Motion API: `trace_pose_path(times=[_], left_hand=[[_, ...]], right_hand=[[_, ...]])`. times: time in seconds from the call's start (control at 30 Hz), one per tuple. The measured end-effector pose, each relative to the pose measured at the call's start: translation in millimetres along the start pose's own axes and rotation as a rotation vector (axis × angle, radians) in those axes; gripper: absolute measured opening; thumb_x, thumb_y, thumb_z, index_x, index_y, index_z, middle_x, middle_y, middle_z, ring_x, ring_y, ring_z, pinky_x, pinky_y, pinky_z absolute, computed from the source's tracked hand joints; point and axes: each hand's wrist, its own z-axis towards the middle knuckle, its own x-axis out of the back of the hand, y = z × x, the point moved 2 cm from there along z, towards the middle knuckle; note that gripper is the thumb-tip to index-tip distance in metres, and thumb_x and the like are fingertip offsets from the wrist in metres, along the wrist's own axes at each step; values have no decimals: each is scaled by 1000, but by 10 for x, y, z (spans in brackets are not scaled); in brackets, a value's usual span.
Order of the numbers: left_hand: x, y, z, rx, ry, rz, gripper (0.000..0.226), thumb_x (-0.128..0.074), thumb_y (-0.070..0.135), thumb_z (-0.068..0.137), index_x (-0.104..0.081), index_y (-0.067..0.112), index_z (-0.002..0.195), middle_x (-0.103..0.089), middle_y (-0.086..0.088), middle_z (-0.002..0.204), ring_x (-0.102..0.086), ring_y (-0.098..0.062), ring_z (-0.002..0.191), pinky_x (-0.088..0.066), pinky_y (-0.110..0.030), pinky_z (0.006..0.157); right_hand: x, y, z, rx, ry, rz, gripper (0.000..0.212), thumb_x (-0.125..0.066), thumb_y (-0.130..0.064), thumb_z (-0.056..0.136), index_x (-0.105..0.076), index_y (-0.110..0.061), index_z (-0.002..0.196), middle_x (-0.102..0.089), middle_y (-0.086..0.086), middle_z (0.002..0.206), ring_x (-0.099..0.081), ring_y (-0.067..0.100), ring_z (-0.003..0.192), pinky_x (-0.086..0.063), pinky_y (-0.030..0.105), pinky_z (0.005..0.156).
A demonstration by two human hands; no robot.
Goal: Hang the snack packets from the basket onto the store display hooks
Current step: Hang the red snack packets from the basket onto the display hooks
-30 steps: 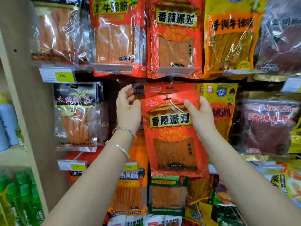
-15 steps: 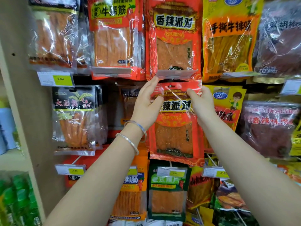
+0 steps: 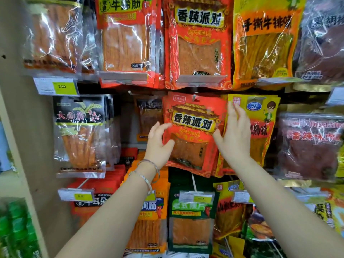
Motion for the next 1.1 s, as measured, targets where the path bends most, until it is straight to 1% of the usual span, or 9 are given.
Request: trace_pose_path(times=[0.1, 0.2, 0.33, 0.5, 0.63, 0.87, 0.93, 1.0, 1.1], left_hand=[[-73, -190, -12, 53, -60, 35, 41, -52, 4, 82, -51, 36, 107, -34, -8, 144, -18, -17, 141, -21, -30, 110], [-161, -299, -4, 84, -124, 34, 41, -54, 4, 84, -48, 27, 117, -45, 4, 127, -39, -22, 128, -30, -33, 109], [-265, -452, 21, 188, -194, 52, 56, -55, 11, 85, -37, 27, 136, -44, -5, 135, -50, -32, 118, -42, -49, 101], [-339, -537, 113, 282, -251, 180, 66, -55, 15, 85, -29, 25, 145, -38, -11, 142, -55, -20, 97, -46, -27, 88], [-347, -606, 158, 381, -263, 249, 62, -55, 19, 85, -34, 21, 143, -39, -16, 141, -51, -32, 118, -42, -37, 101], [-155, -551, -65, 304, -235, 276, 39, -58, 18, 86, -58, 13, 125, -45, -17, 135, -40, -27, 129, -32, -31, 108], [-79, -456, -266, 231, -190, 207, 32, -59, 14, 85, -62, 14, 117, -51, -14, 126, -52, -19, 112, -36, -24, 103], [-5, -340, -564, 147, -200, 93, 23, -60, 11, 86, -64, 15, 109, -56, -10, 115, -55, -2, 79, -42, -8, 81], [128, -335, -1151, 151, -271, -90, 18, -58, 12, 87, -60, 26, 98, -59, -4, 101, -49, 0, 62, -40, -12, 64]], right_hand=[[-100, 10, -175, 246, -108, -155, 62, -69, -9, 74, -51, -10, 134, -46, 18, 139, -40, 38, 130, -35, 51, 104], [-268, 36, -275, 282, -258, -291, 52, -69, -9, 74, -60, -10, 125, -50, 17, 137, -46, 35, 128, -35, 47, 105], [-499, 55, -234, 198, -508, -342, 54, -48, -17, 90, -36, -14, 143, -17, 14, 156, -24, 28, 141, -30, 40, 109], [-742, 45, -85, 94, -691, -290, 51, -43, -17, 94, -34, -17, 144, -6, 10, 159, -13, 27, 144, -37, 46, 106], [-851, 43, -65, 50, -725, -272, 51, -45, -16, 92, -37, -19, 142, -6, 10, 159, -12, 28, 144, -38, 48, 106], [-588, -37, -379, -71, -619, -74, 40, -50, -29, 90, -53, -22, 129, -60, 6, 119, -55, 26, 110, -50, 38, 84], [-428, -112, -605, -122, -575, -1, 35, -53, -30, 89, -56, -24, 123, -63, 1, 110, -59, 22, 101, -50, 35, 80], [-261, -192, -908, -163, -526, 64, 31, -56, -27, 88, -58, -23, 118, -64, -2, 105, -60, 20, 96, -50, 35, 79], [-14, -274, -1553, -239, -468, 143, 26, -59, -21, 87, -60, -18, 113, -61, -6, 94, -59, 16, 86, -47, 31, 75]])
